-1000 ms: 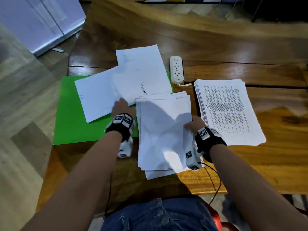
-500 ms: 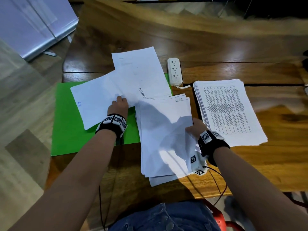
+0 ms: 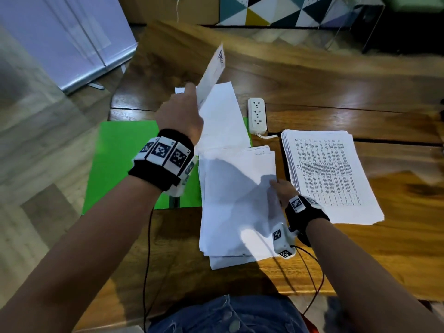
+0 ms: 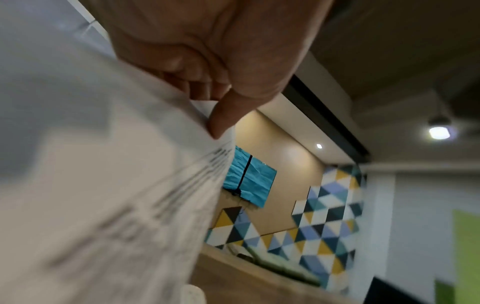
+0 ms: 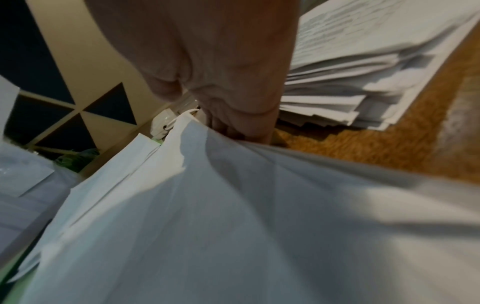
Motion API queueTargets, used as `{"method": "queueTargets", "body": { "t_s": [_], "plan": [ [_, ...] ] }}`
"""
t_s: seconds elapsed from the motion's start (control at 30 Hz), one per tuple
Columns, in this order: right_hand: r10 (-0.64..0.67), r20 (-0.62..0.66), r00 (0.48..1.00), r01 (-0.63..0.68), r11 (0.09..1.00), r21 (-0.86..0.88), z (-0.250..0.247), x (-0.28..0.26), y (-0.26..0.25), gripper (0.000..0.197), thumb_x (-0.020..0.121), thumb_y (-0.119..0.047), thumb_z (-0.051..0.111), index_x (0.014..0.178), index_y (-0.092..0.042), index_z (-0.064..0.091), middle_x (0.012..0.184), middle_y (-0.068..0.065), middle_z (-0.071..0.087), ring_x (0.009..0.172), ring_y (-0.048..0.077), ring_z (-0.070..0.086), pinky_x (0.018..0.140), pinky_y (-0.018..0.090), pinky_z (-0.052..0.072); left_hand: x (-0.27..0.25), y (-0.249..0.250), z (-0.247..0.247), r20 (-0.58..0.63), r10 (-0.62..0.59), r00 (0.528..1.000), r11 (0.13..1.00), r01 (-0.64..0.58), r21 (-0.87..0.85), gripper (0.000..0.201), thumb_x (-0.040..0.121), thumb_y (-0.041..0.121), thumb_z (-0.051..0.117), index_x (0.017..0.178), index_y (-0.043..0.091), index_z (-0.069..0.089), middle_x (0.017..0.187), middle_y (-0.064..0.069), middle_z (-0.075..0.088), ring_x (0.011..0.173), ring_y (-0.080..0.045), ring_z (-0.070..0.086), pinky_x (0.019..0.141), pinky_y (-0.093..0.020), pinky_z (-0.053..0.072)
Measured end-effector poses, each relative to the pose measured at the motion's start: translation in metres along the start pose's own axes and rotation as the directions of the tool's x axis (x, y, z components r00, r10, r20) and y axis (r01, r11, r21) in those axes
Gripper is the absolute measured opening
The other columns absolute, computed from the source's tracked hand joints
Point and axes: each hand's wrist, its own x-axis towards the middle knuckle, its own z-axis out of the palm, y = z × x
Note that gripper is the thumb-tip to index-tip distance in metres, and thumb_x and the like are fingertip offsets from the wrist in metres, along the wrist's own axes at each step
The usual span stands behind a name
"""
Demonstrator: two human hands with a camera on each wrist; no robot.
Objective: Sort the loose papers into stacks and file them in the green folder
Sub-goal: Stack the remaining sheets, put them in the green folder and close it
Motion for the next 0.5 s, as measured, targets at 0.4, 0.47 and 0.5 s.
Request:
{"method": "queueTargets", "body": {
  "t_s": [0.4,0.47,0.5],
  "plan": [
    [0.045,0.137,0.990,-0.105,0.875,0.473,-0.011,0.007,0.029,0.115,0.064,-0.090,0.037,0.143,-0.006,0.037,0.142,0.020,0.046,0.127,0.036,0.049,0.104,0.054,0.039,-0.012,-0.022,0.070,0.362,-0.193,0.912,0.651,0.395,-0.648,0.023,0.086,0.001,0.054,0.109,0.004,0.055,0.101,-0.011,0.058,0.087,-0.025,0.055,0.072,-0.028,0.040],
    [0.086,0.107,0.990,-0.127,0.874,0.469,-0.013,-0.005,0.022,0.106,0.074,-0.084,0.031,0.142,-0.003,0.038,0.140,0.022,0.048,0.127,0.037,0.048,0.104,0.051,0.040,-0.026,-0.033,0.093,0.448,-0.232,0.863,0.729,0.459,-0.507,0.035,0.089,0.002,0.051,0.123,-0.002,0.046,0.104,-0.010,0.051,0.094,-0.024,0.053,0.078,-0.031,0.042],
    [0.093,0.088,0.992,-0.123,0.884,0.450,-0.013,-0.015,0.014,0.096,0.083,-0.077,0.024,0.141,-0.001,0.039,0.138,0.021,0.049,0.125,0.036,0.049,0.101,0.047,0.041,-0.035,-0.038,0.104,0.480,-0.241,0.844,0.770,0.467,-0.435,0.039,0.090,0.003,0.050,0.128,-0.003,0.043,0.110,-0.010,0.053,0.102,-0.027,0.055,0.084,-0.033,0.045]
  ]
}}
